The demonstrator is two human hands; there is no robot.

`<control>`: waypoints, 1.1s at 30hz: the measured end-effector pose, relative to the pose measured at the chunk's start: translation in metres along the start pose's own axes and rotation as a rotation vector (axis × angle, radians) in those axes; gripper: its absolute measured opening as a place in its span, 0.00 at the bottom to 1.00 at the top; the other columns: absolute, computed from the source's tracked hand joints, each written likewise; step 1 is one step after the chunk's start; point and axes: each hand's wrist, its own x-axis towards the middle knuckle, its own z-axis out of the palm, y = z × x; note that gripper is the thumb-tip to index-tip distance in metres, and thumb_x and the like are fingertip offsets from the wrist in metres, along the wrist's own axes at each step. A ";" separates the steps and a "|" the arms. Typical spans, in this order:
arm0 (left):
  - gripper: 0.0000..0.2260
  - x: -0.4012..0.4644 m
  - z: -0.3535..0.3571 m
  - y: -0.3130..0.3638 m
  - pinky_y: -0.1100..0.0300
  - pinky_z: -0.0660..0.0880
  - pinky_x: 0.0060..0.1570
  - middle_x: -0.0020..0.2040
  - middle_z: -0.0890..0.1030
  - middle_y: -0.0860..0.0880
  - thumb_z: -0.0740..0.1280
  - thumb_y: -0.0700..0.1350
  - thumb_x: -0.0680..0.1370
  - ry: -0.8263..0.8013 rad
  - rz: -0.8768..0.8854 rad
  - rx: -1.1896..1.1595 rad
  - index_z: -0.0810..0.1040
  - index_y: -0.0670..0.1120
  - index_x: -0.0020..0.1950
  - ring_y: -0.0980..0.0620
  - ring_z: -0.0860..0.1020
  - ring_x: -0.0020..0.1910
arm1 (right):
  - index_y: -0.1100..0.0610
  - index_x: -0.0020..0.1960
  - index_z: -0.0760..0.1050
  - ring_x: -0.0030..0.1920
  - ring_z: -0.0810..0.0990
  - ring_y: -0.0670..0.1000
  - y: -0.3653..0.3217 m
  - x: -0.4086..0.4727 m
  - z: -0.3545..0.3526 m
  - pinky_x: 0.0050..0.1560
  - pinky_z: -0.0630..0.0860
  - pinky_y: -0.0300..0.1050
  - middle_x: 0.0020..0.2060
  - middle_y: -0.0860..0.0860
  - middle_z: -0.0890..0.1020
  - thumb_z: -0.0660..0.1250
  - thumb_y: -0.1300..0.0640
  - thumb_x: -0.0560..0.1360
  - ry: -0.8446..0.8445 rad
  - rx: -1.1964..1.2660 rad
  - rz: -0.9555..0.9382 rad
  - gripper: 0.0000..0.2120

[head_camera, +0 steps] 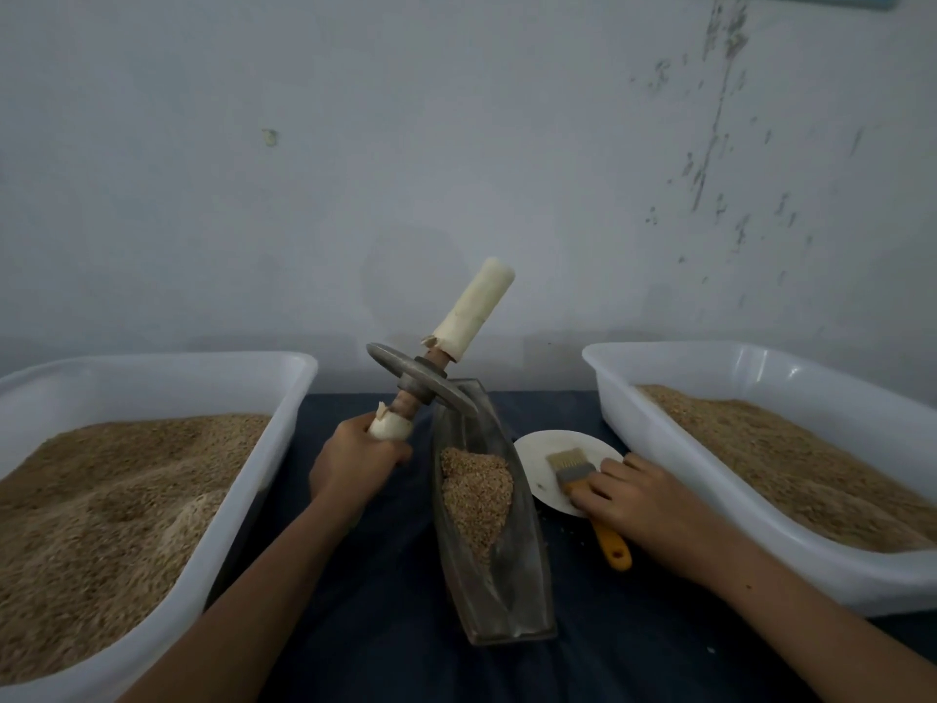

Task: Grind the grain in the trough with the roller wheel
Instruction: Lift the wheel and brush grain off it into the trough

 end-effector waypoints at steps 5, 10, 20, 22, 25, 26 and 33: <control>0.09 0.000 0.000 0.000 0.47 0.78 0.43 0.36 0.80 0.50 0.72 0.46 0.66 -0.003 0.016 0.016 0.76 0.54 0.42 0.47 0.79 0.37 | 0.50 0.67 0.65 0.58 0.74 0.54 0.001 -0.004 0.005 0.57 0.68 0.47 0.59 0.52 0.75 0.65 0.60 0.76 -0.207 -0.001 0.071 0.21; 0.08 0.001 0.000 0.000 0.44 0.79 0.43 0.35 0.81 0.50 0.72 0.46 0.66 0.003 0.031 0.017 0.76 0.54 0.41 0.47 0.80 0.37 | 0.48 0.69 0.62 0.63 0.69 0.53 0.000 -0.005 0.004 0.60 0.64 0.48 0.64 0.51 0.71 0.62 0.60 0.78 -0.262 0.010 0.120 0.22; 0.05 0.004 -0.010 0.004 0.59 0.72 0.35 0.33 0.80 0.55 0.71 0.49 0.67 0.043 0.156 0.217 0.75 0.55 0.37 0.53 0.78 0.36 | 0.61 0.54 0.71 0.41 0.71 0.50 -0.001 0.043 -0.046 0.34 0.72 0.43 0.47 0.55 0.74 0.64 0.78 0.65 0.507 0.368 0.421 0.22; 0.05 0.004 -0.012 0.007 0.59 0.72 0.35 0.33 0.79 0.56 0.70 0.49 0.68 0.046 0.199 0.280 0.74 0.54 0.36 0.54 0.78 0.35 | 0.62 0.59 0.71 0.49 0.73 0.56 -0.002 0.061 -0.050 0.44 0.76 0.50 0.54 0.58 0.73 0.65 0.76 0.63 0.485 0.278 0.439 0.26; 0.05 0.002 -0.015 0.012 0.58 0.74 0.36 0.33 0.79 0.56 0.69 0.50 0.69 0.049 0.270 0.383 0.73 0.53 0.36 0.54 0.77 0.35 | 0.61 0.66 0.71 0.64 0.70 0.62 0.000 0.078 -0.051 0.64 0.67 0.60 0.62 0.61 0.72 0.67 0.73 0.61 0.331 0.071 0.395 0.33; 0.05 0.000 -0.015 0.014 0.58 0.74 0.36 0.33 0.79 0.56 0.69 0.50 0.70 0.044 0.298 0.425 0.73 0.53 0.36 0.54 0.77 0.35 | 0.60 0.67 0.71 0.66 0.69 0.62 0.001 0.082 -0.051 0.69 0.62 0.62 0.64 0.60 0.72 0.67 0.73 0.61 0.286 0.024 0.379 0.34; 0.06 -0.006 -0.018 0.030 0.56 0.75 0.38 0.35 0.79 0.55 0.67 0.54 0.71 0.057 0.533 0.668 0.74 0.53 0.40 0.53 0.77 0.37 | 0.58 0.50 0.76 0.44 0.80 0.59 0.006 0.093 -0.049 0.43 0.70 0.48 0.42 0.54 0.81 0.71 0.70 0.63 0.173 -0.014 0.368 0.17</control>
